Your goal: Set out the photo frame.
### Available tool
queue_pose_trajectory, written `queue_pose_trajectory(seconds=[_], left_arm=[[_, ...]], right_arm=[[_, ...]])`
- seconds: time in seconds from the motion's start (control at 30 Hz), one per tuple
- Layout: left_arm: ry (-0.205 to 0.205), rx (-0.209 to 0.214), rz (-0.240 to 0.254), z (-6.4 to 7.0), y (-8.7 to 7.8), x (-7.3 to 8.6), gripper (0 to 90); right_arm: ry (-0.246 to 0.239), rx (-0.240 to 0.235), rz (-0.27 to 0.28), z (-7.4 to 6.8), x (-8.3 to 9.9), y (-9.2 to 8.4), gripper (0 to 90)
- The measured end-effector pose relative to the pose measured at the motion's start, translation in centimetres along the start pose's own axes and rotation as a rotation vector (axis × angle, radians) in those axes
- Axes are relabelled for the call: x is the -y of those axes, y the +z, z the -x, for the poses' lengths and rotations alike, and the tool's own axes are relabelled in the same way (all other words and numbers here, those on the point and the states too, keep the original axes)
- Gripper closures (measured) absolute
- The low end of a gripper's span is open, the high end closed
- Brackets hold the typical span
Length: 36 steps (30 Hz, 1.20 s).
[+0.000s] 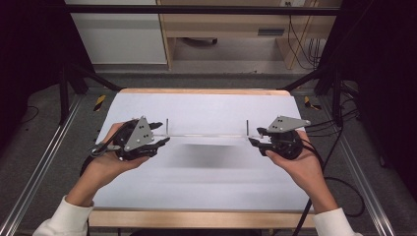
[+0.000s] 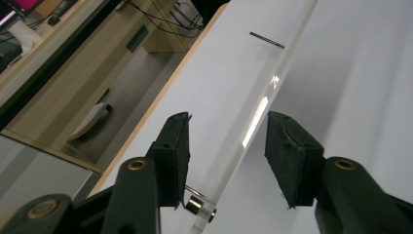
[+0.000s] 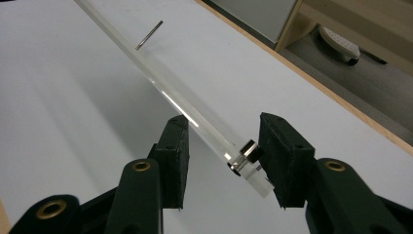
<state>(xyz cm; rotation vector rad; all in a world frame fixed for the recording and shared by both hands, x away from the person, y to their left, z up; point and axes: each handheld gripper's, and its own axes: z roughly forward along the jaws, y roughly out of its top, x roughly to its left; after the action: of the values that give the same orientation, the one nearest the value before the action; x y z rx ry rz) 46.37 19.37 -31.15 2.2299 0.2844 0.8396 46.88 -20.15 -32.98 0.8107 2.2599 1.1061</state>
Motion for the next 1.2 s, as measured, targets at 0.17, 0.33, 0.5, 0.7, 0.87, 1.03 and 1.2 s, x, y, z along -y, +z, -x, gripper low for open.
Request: queue_pose_trajectory(seconds=[0.17, 0.33, 0.5, 0.7, 0.87, 1.03, 1.2], left_arm=[[0.005, 0.011, -0.034, -0.1, 0.9, -0.2, 58.3], [0.012, 0.001, -0.05, -0.4, 1.4, -0.5, 65.4], [0.018, 0.002, -0.06, -0.9, 1.5, -0.8, 66.1], [0.007, 0.014, -0.064, -1.7, 1.7, -1.1, 66.0], [0.003, 0.026, -0.077, -2.4, 1.9, -1.4, 65.9], [-0.017, 0.05, -0.08, -3.5, 2.3, -1.7, 65.8], [-0.022, 0.061, -0.092, -4.6, 2.7, -2.2, 65.8]], right_arm=[[0.002, -0.001, 0.003, 0.3, -0.3, 0.1, 55.5], [0.003, -0.001, 0.005, 0.6, -0.5, 0.2, 55.5], [0.008, 0.002, 0.016, 0.8, -0.6, 0.3, 55.1], [0.021, 0.018, 0.068, 1.1, -0.6, 0.3, 47.2], [-0.024, 0.082, 0.096, 1.3, 0.0, 0.8, 34.4], [-0.038, 0.072, 0.091, 1.8, 0.2, 1.7, 43.7], [-0.04, 0.073, 0.116, 2.6, 0.0, 2.4, 53.4]])
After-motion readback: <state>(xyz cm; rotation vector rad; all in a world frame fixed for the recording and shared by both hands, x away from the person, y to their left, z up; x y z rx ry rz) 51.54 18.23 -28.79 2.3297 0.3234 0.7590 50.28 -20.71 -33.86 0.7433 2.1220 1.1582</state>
